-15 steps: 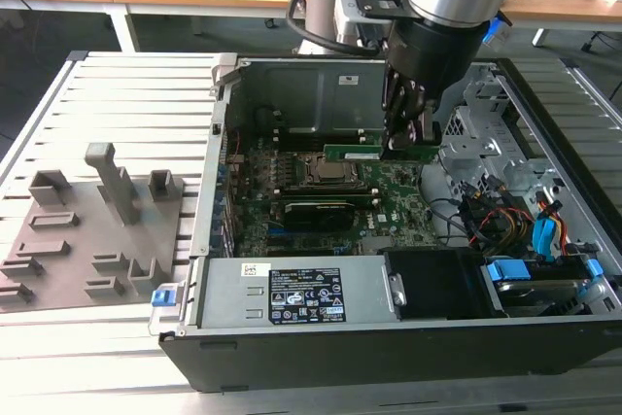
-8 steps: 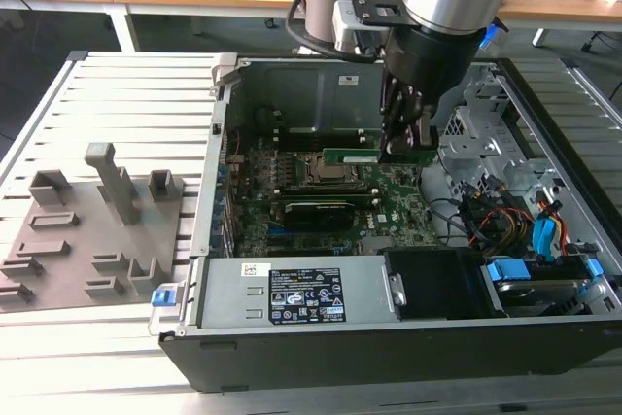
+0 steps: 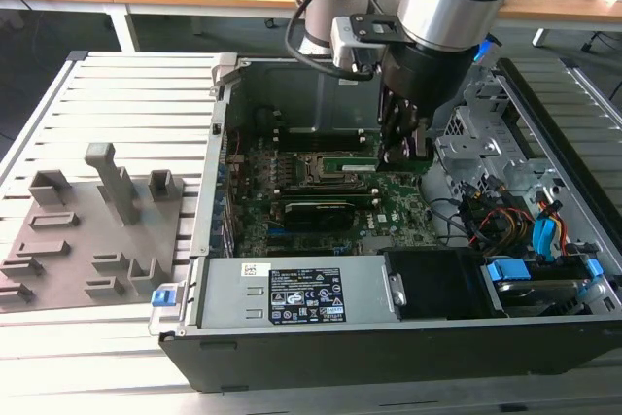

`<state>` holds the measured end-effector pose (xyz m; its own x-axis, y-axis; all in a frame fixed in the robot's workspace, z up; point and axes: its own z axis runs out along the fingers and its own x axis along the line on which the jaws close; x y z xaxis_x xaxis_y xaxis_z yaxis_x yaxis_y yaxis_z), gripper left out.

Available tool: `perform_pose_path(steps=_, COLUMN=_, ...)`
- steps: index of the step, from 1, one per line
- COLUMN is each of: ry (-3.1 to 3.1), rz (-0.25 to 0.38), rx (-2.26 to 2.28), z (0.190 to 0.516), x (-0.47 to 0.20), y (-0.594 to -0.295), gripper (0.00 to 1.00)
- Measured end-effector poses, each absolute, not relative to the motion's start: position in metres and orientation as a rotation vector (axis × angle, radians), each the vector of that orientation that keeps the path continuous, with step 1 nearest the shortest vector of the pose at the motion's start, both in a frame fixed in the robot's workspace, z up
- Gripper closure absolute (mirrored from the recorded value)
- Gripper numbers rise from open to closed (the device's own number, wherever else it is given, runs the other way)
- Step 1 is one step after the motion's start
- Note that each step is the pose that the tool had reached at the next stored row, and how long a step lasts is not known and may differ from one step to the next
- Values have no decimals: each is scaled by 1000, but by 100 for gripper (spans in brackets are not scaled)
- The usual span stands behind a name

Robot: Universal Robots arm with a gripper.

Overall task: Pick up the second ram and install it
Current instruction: 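Insert the second ram into the second slot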

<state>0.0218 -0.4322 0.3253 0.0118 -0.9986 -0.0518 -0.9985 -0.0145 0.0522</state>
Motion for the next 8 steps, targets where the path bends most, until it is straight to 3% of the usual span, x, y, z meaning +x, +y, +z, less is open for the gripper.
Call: perform_pose_path(steps=8, ry=-2205, rz=-116, rx=2234, z=319, x=21, y=-408, gripper=86)
